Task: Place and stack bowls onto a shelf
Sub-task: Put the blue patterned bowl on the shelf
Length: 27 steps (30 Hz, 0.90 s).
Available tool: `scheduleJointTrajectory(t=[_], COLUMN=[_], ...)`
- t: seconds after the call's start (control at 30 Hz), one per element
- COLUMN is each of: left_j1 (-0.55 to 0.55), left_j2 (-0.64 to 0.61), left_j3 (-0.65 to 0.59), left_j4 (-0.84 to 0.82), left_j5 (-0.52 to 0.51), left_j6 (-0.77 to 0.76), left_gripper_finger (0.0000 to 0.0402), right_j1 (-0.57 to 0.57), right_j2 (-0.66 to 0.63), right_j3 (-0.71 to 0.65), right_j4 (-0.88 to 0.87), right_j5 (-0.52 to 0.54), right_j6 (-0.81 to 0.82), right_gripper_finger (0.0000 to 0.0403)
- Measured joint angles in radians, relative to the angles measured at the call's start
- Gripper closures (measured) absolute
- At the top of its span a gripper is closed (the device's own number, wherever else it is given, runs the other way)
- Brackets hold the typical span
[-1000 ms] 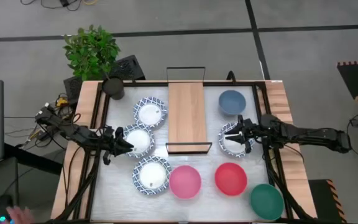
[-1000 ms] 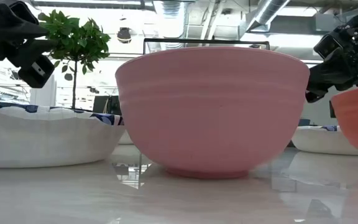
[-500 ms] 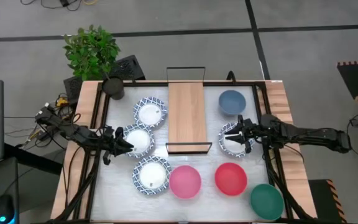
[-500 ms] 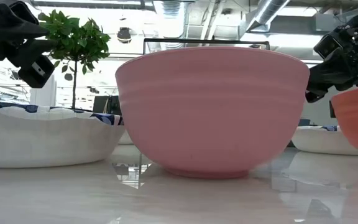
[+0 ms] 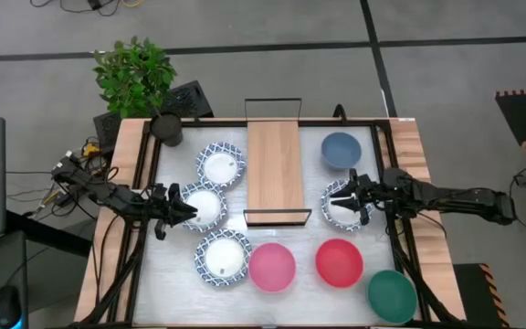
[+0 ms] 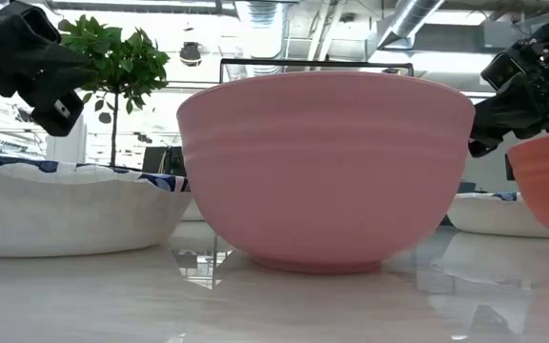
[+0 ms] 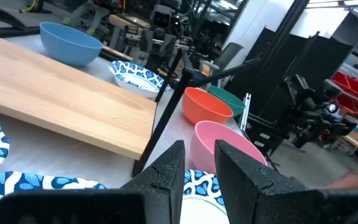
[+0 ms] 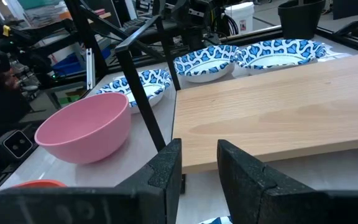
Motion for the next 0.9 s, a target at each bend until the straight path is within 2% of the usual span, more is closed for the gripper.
scheduleJointTrajectory(t=[0.13,0.27,0.47,0.53,0.63,0.8,0.9], left_j1=[0.000,0.001,0.001,0.001,0.001,0.001,0.001], left_j2=[0.000,0.000,0.000,0.000,0.000,0.000,0.000], left_j3=[0.001,0.002,0.003,0.003,0.003,0.003,0.003], left_j4=[-0.002,-0.001,0.002,0.005,0.001,0.004,0.033], left_j5=[-0.006,-0.089,-0.149,-0.210,-0.293,-0.356,-0.416], left_j6=[0.000,-0.001,0.049,0.057,-0.015,-0.015,-0.012], left_gripper_finger=[0.0325,0.0325,0.0325,0.0325,0.0325,0.0325,0.0325], right_j1=[0.000,0.000,0.000,0.000,0.000,-0.003,-0.015], right_j2=[0.000,0.000,0.000,0.000,0.000,0.000,0.000], right_j3=[0.000,0.000,0.000,0.000,0.000,0.000,0.000], right_j4=[0.000,0.000,0.000,0.000,0.000,0.000,-0.003], right_j5=[0.000,0.000,0.000,0.000,0.000,0.004,0.049], right_j6=[0.000,0.000,0.000,0.000,0.000,-0.020,-0.032], right_gripper_finger=[0.0274,0.0274,0.0274,0.0274,0.0274,0.0274,0.0274])
